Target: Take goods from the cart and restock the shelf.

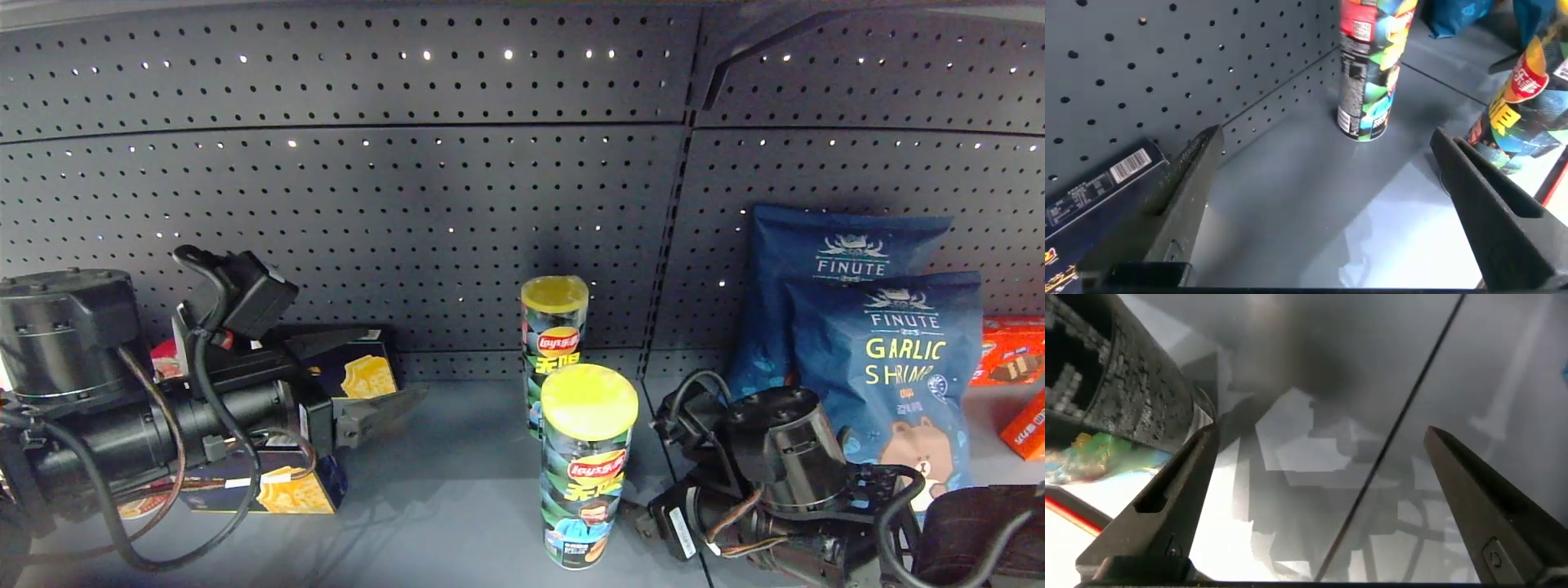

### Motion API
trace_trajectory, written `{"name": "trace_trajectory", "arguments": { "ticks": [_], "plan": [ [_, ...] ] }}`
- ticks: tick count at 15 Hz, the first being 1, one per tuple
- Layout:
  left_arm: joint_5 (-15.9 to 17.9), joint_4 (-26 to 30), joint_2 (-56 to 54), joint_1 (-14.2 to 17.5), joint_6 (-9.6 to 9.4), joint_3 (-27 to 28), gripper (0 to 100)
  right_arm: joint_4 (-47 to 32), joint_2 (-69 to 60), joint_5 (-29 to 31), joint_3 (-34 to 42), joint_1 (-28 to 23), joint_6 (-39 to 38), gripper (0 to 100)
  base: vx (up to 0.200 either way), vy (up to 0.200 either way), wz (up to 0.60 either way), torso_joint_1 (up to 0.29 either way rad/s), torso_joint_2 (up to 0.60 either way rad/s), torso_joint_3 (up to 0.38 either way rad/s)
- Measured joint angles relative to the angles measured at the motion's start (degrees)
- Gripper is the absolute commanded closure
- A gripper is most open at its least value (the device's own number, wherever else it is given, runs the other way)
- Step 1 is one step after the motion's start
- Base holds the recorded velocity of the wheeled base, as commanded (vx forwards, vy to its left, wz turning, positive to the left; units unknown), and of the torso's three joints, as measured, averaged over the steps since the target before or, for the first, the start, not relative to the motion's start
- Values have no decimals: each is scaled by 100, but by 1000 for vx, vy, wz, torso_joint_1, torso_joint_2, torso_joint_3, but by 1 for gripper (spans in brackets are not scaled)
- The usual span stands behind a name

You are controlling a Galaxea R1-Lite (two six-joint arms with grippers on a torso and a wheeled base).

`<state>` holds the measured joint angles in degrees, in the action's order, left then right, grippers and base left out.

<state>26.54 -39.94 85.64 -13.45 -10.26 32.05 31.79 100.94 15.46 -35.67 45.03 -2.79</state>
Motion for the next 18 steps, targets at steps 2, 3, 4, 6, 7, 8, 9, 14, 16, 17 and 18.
{"name": "trace_trajectory", "arguments": {
  "ticks": [2, 3, 4, 6, 7, 8, 9, 14, 16, 17, 18],
  "plan": [
    [0, -2, 5, 11, 0, -7, 0, 6, 55, 2, -63, 39, 0, 0, 0, 0, 0, 0, 0, 0],
    [0, 0, 6, 11, 0, -16, 0, 9, 72, 2, -74, 63, -2, 0, 0, 0, 0, 0, 0, 0],
    [0, -2, 9, 9, 0, -20, 0, 9, 85, 2, -84, 78, 0, 0, 0, 0, 0, 0, 0, 0],
    [1, -2, 16, 9, -2, -24, 0, 9, 94, 2, -90, 88, 0, 0, 0, 0, 0, 0, 0, 0],
    [1, -2, 17, 9, -2, -24, 0, 9, 94, 2, -93, 91, 0, 0, 0, 0, 0, 0, 0, 0],
    [9, -2, 20, 9, 0, -28, 0, 9, 94, 0, -90, 91, -2, 0, 0, 0, 0, 0, 0, 0],
    [9, -2, 20, 9, 0, -35, 0, 9, 96, 0, -88, 91, -2, 0, 0, 0, 0, 0, 0, 0],
    [11, -2, 11, 9, -7, -88, 0, 11, 101, -5, -84, 105, 0, 0, 0, 0, 0, 0, 0, 0],
    [9, -2, 5, 9, -10, -112, 0, 11, 101, -5, -84, 113, 0, 0, 0, 0, 0, 0, 0, 0],
    [9, 0, -2, 9, -10, -123, 0, 9, 96, -9, -71, 116, -2, 0, 0, 0, 0, 0, 0, 0],
    [12, -5, -2, 9, -10, -135, 0, 12, 88, -9, -62, 113, -2, 0, 0, 0, 0, 0, 0, 0]
  ]
}}
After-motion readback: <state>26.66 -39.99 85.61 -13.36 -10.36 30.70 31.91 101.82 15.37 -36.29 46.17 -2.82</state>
